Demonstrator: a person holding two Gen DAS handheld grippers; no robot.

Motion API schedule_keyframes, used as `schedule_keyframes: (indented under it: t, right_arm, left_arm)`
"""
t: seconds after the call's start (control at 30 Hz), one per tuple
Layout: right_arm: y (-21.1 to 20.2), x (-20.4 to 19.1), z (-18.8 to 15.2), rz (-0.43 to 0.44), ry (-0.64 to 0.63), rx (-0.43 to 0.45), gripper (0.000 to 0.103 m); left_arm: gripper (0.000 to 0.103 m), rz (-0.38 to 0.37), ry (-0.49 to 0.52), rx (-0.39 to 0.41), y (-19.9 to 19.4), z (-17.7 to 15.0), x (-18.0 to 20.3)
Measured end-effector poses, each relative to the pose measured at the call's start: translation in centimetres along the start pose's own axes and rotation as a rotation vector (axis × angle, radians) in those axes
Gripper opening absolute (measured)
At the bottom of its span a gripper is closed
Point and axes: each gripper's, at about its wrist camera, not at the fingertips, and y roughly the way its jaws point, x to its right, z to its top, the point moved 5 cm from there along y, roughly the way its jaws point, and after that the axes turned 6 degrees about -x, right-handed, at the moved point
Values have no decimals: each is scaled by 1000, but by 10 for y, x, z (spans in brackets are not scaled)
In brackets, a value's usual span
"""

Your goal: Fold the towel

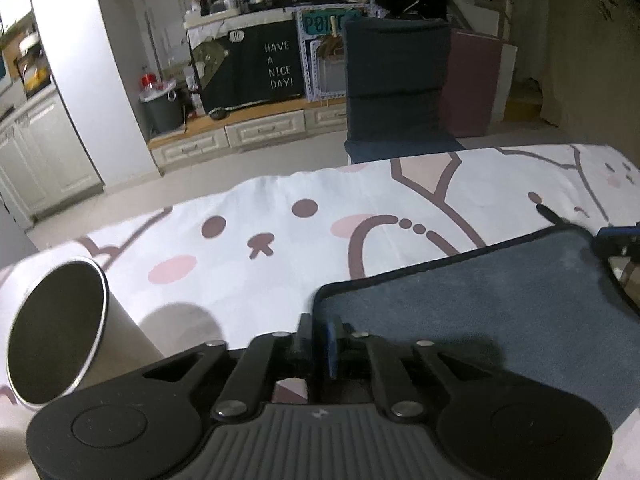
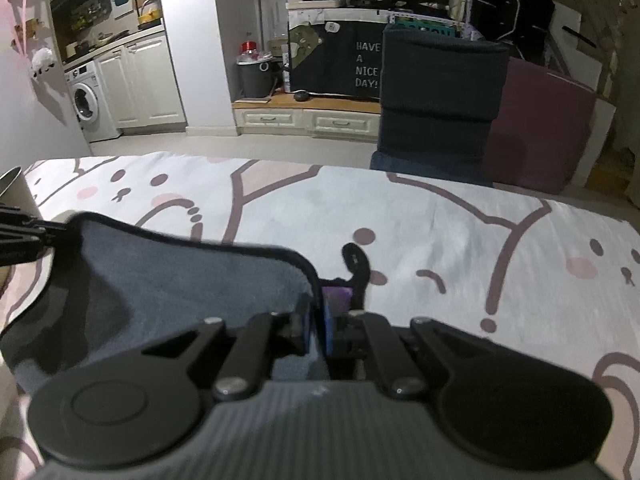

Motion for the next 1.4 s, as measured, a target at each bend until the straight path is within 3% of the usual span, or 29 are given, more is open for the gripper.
schedule_keyframes:
  t: [0.1, 0.17, 0.23, 0.33, 0.43, 0.6, 1.4]
  right_arm:
    - [-7, -2, 0, 5, -2, 15, 47]
    - [-10, -4, 0, 19, 5, 21, 52]
    - [-15, -4, 1, 34, 25, 27, 61]
    - [-21, -6, 1, 42, 41, 37, 71]
    - [-29, -9, 0, 52, 53, 46, 84]
    - [-42, -14, -2, 66, 64, 60, 102]
    - [-113, -26, -26, 26, 104, 102, 103]
  left_arm:
    - [39, -8, -16, 1, -4, -1, 0]
    - [53, -19, -32, 7, -7, -2, 1]
    - [74, -26, -43, 17, -12, -3, 2]
    - [89, -23, -44, 37, -21, -4, 4]
    - [97, -17, -54, 43, -29, -4, 3]
    - [103, -20, -62, 45, -42, -4, 5]
    - [103, -64, -84, 83, -129, -25, 23]
